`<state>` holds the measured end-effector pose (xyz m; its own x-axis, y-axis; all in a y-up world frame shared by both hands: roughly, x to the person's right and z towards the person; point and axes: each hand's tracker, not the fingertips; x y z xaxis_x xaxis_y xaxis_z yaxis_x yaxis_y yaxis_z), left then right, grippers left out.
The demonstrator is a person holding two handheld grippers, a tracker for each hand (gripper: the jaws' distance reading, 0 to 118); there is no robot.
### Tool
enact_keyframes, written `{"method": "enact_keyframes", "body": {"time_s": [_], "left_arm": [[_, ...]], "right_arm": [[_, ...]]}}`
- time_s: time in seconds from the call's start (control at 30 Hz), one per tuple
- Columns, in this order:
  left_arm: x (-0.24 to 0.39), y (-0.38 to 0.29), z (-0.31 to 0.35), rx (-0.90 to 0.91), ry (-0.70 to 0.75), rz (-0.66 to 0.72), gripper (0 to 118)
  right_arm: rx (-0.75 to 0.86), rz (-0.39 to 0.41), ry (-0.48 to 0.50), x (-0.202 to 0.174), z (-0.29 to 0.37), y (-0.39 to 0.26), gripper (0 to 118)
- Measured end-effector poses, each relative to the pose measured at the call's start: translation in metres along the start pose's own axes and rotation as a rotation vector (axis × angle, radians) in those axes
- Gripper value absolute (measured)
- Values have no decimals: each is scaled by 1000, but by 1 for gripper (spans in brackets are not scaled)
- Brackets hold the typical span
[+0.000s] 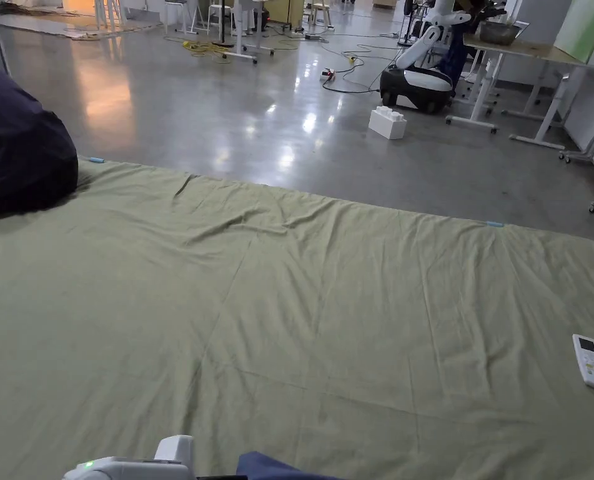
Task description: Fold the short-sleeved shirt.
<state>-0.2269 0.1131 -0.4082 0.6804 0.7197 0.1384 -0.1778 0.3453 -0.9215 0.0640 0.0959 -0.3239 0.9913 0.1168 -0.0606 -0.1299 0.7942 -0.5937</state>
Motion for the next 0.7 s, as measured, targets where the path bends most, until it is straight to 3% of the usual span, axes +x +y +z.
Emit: {"method": "enact_keyframes", "body": {"time_s": [0.1,0.27,0.47,0.53,0.57,0.7], "left_arm": [[-9,3,-20,-79,-11,62,84],[-23,8,-32,-104,-173,176,83],[-15,6,-51,-177,-229,137,79],[-19,9,-51,-178,-223,147,67],[-19,8,-50,-175,-217,156,52],[-27,6,-47,-162,-258,177,28]], "right_arm": [[-1,0,-2,0,0,0,0],[-1,-6,0,2,-3,-1,0],[0,-11,5,5,-3,-1,0],[0,-9,6,6,-4,-2,0],[2,-8,8,7,-4,-2,0],[14,9,14,5,-3,-3,0]]}}
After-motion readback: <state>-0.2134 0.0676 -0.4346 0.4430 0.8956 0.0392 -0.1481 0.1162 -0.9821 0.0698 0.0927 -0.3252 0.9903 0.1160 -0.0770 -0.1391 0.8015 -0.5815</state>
